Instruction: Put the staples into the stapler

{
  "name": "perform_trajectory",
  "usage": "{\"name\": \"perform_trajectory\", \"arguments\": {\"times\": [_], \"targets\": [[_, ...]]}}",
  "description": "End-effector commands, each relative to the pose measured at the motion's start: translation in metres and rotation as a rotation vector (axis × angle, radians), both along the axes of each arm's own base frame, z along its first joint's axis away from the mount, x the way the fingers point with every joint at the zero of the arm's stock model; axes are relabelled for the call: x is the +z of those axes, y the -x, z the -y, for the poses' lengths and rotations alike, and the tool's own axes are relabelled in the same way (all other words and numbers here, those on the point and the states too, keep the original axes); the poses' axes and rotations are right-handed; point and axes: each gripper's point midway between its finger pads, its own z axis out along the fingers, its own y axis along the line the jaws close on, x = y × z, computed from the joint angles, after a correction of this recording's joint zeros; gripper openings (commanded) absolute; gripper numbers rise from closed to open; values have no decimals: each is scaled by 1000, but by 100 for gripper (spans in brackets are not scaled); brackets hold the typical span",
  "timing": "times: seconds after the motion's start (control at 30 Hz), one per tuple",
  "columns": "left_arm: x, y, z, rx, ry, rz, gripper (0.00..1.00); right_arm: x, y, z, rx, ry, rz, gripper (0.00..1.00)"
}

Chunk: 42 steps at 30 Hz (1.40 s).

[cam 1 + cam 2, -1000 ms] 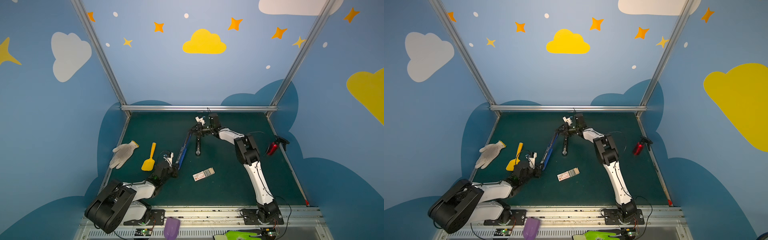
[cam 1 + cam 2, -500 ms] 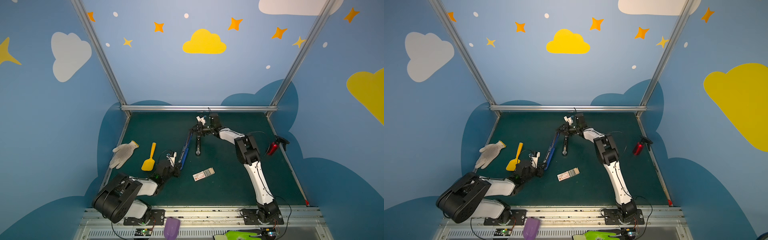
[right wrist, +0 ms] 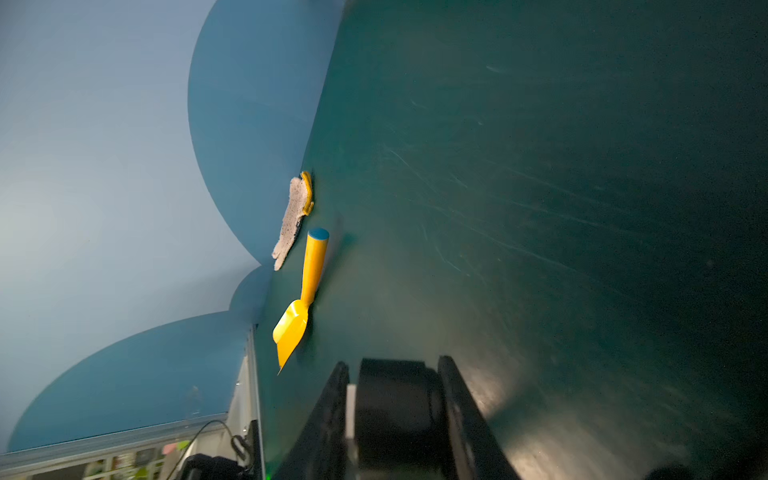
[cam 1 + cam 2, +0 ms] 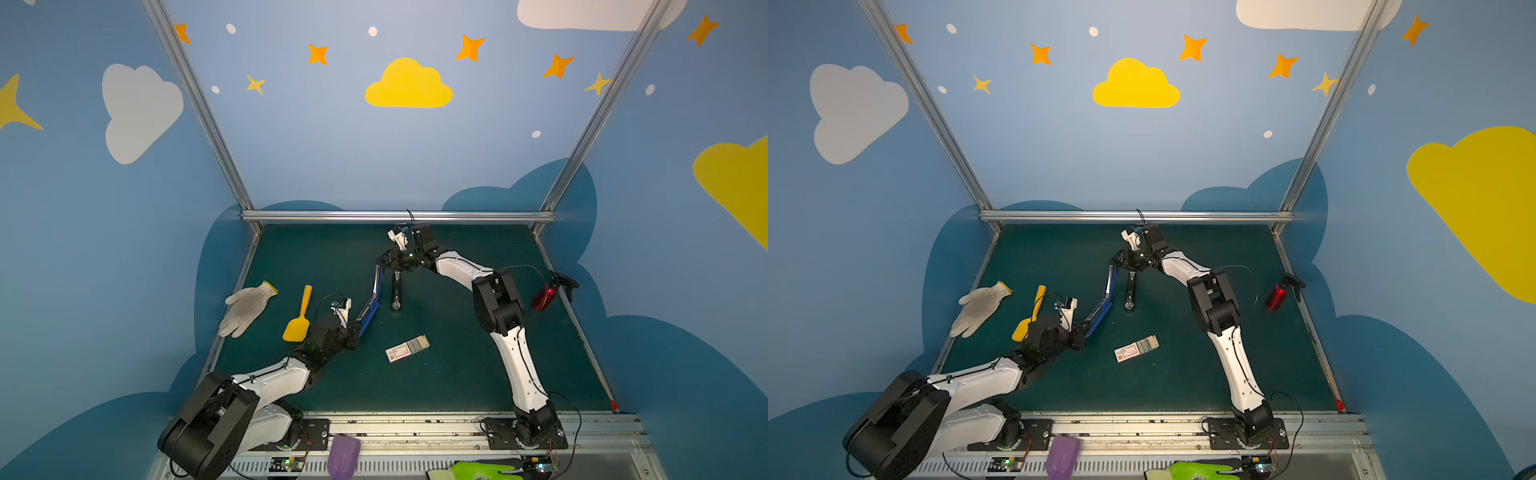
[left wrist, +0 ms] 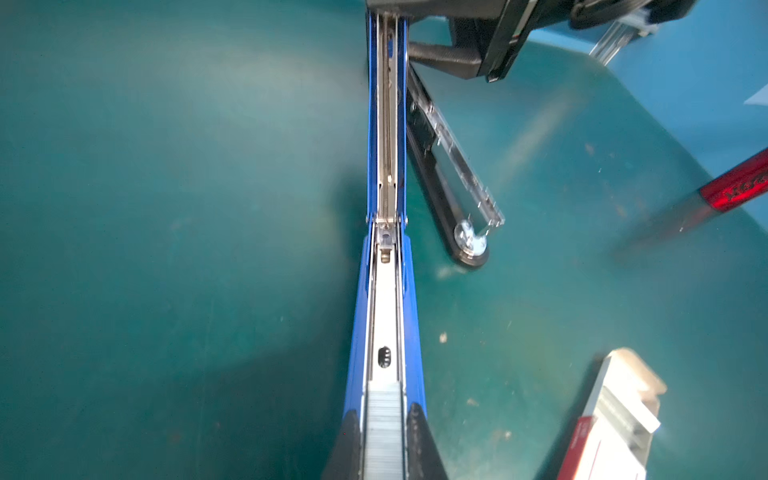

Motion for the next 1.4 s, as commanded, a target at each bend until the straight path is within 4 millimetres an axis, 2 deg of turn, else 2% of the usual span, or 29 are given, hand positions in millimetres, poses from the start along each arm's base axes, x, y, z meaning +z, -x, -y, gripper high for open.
{"name": "perform_trajectory", "arguments": {"times": [0.0,0.3,0.7,0.97,1.2,1.37], "targets": [[47,-23,8,14,44,146,4,31,52,-23,111,26,20,2],[62,-33,13,0,41,192,4,46,102,-41,173,67,114,5],[71,-42,14,11,28,221,4,59,146,-49,224,93,198,10],[77,-49,19,-11,24,227,4,65,159,-52,229,106,231,14],[69,-47,21,-24,23,203,4,65,164,-51,230,101,227,16],[63,-44,19,-20,23,191,4,67,171,-53,245,98,236,25]]}}
